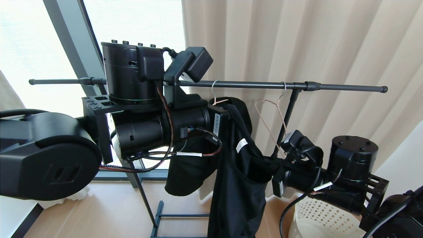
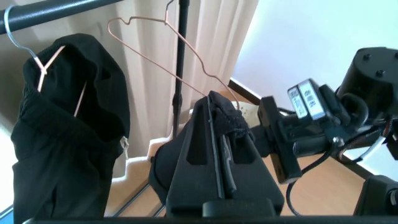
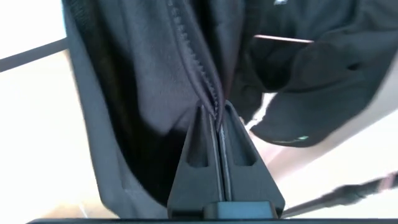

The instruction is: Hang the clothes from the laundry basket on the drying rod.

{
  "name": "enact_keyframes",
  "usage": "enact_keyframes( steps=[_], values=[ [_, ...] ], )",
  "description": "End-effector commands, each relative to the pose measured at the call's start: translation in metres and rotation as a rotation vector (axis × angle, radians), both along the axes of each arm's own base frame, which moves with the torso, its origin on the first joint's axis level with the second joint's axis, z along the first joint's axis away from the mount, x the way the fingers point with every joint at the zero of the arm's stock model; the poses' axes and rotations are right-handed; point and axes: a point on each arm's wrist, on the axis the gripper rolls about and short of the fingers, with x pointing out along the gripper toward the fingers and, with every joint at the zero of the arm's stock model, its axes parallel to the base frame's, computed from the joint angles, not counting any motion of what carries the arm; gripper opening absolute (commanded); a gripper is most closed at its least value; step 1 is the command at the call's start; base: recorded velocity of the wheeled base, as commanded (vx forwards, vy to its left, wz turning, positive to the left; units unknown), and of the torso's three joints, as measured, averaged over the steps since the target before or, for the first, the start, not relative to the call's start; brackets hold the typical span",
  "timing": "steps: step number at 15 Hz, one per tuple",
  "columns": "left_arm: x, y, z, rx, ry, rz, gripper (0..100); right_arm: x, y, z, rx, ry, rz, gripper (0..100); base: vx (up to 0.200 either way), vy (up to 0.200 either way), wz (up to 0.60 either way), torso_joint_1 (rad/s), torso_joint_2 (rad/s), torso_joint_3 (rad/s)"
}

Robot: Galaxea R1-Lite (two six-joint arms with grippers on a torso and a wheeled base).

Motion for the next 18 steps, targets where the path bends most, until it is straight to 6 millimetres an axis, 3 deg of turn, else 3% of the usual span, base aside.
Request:
enact_keyframes(
  steps=[1,11,18],
  values=[
    [0.005,0.005,-0.005,0.012,0.012,0.024,0,0.0,-0.008,0.011,0.018,-0.032,-0.023,0,0.0,0.0,0.0,0.0,0.0,0.0],
    [0.063,0.012,-0.053,0.142,0.054,0.292,0,-0.01,-0.017,0.03,0.036,-0.096,-0.077,0,0.0,0.0,0.0,0.0,0.0,0.0],
    [0.043,0.01,-0.033,0.088,0.008,0.255,0,-0.011,-0.012,0.025,-0.038,-0.052,-0.117,0,0.0,0.0,0.0,0.0,0.0,0.0]
  ],
)
